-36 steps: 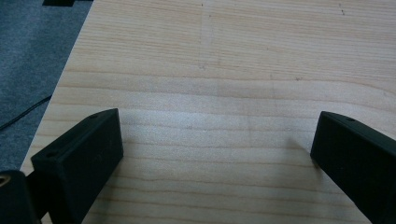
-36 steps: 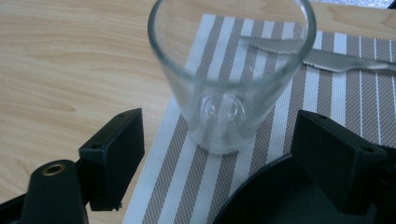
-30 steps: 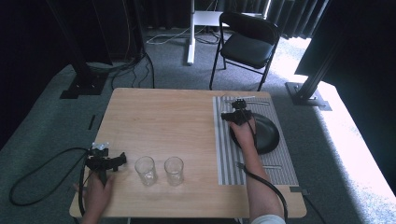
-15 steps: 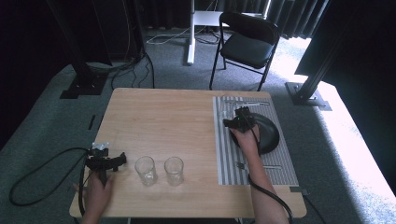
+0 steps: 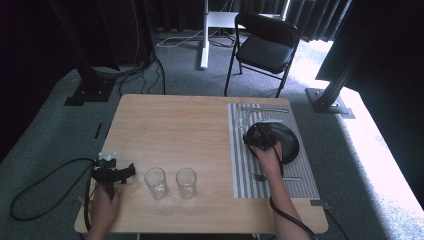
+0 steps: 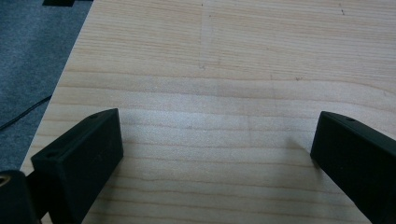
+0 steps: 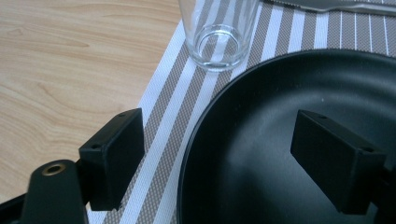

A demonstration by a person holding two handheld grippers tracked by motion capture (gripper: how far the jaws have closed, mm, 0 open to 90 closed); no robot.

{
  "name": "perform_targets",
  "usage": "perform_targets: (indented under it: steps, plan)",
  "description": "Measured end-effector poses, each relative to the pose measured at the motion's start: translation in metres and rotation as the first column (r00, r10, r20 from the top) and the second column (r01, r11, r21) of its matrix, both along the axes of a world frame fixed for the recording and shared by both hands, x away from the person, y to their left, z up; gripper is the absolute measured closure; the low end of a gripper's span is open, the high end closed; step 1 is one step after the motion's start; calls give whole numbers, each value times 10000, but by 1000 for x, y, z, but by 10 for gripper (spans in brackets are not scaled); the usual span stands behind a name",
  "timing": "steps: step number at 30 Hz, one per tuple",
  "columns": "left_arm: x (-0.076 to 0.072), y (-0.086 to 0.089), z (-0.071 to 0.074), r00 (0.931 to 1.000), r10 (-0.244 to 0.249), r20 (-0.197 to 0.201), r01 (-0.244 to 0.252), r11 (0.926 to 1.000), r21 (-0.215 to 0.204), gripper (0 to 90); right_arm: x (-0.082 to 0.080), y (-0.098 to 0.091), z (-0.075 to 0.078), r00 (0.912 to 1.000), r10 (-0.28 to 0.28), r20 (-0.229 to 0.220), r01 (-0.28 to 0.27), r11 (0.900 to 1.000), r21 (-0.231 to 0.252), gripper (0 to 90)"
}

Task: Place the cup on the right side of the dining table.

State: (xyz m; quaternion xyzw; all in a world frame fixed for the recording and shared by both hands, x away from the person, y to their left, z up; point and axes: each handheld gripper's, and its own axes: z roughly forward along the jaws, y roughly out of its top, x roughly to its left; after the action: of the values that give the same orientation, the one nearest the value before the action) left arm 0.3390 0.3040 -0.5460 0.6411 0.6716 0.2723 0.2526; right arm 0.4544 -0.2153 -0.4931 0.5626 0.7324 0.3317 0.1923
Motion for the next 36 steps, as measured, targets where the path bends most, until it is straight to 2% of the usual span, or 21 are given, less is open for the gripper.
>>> perform_targets:
  steps: [5,9,15,19,24,36]
  plan:
    - [0,0,0,10000,-3,-2,3,10000,2,26,-9,-2,0,9999,31,111,-32,10000,66,169]
    - [0,0,0,10000,2,3,-2,10000,-3,26,-20,-7,2,9996,226,182,-230,9995,213,121]
    - [0,0,0,10000,-1,-1,1,10000,1,26,-32,-11,2,9994,228,251,-231,9997,117,120]
    - [0,0,0,10000,0,0,0,10000,0,26,-39,-13,2,9992,192,338,-199,9996,205,120]
    - [0,0,0,10000,-4,-6,4,10000,1,26,-51,-15,2,9988,34,492,-39,10000,92,120]
    - [0,0,0,10000,11,19,-11,10000,-13,26,-80,-28,-10,9983,-205,548,203,9998,54,120]
